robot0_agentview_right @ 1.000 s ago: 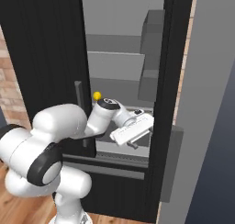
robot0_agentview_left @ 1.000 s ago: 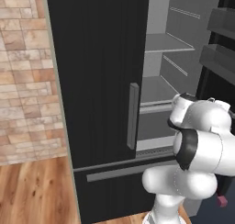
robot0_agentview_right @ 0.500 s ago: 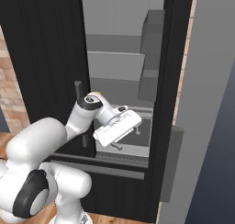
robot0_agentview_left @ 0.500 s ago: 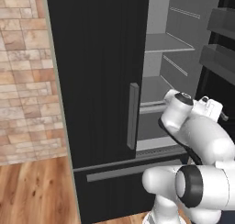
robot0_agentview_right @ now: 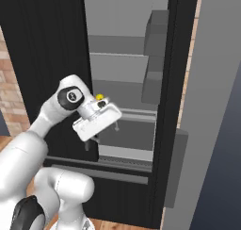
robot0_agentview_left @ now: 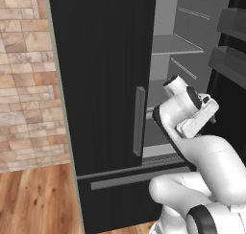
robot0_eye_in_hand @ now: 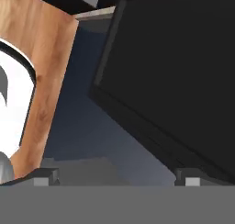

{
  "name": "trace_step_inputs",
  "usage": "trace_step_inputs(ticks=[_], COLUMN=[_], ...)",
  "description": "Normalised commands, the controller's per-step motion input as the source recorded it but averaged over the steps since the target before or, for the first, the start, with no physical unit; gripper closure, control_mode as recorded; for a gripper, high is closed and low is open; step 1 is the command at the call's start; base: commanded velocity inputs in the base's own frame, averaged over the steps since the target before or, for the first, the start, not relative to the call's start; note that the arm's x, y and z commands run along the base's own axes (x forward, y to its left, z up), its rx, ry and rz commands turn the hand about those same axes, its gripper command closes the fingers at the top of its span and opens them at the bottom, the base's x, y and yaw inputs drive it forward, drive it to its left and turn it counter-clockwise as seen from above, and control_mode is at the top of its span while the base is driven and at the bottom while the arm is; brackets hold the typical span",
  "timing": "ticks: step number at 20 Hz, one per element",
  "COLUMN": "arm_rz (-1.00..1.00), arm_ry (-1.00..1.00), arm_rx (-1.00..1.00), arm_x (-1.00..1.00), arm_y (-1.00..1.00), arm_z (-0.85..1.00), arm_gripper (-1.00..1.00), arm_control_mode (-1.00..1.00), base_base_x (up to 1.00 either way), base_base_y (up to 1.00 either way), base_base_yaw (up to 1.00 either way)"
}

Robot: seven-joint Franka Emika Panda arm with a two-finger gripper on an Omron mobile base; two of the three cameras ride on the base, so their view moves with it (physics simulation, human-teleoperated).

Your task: Retrieve a lemon from the fridge and place it on the cutting board with the fish.

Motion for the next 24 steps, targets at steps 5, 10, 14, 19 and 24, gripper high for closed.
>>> trace_step_inputs(ticks=[5,10,14,19,24], arm_rz=[-0.29,-0.35,-0.12,0.03,0.08], arm_ry=[-0.88,-0.86,-0.76,-0.14,0.0], arm_rx=[0.45,0.52,0.49,0.17,-0.26], arm_x=[0.34,0.13,-0.1,-0.15,0.0], arm_y=[0.76,0.53,0.37,-0.06,0.15], arm_z=[0.05,0.0,0.0,0.01,0.05], arm_gripper=[-1.0,-1.0,-1.0,-1.0,-1.0], arm_control_mode=[-1.0,-1.0,-1.0,-1.0,-1.0], base_base_x=[0.0,0.0,0.0,0.0,0.0], base_base_y=[0.0,0.0,0.0,0.0,0.0], base_base_yaw=[0.0,0.0,0.0,0.0,0.0])
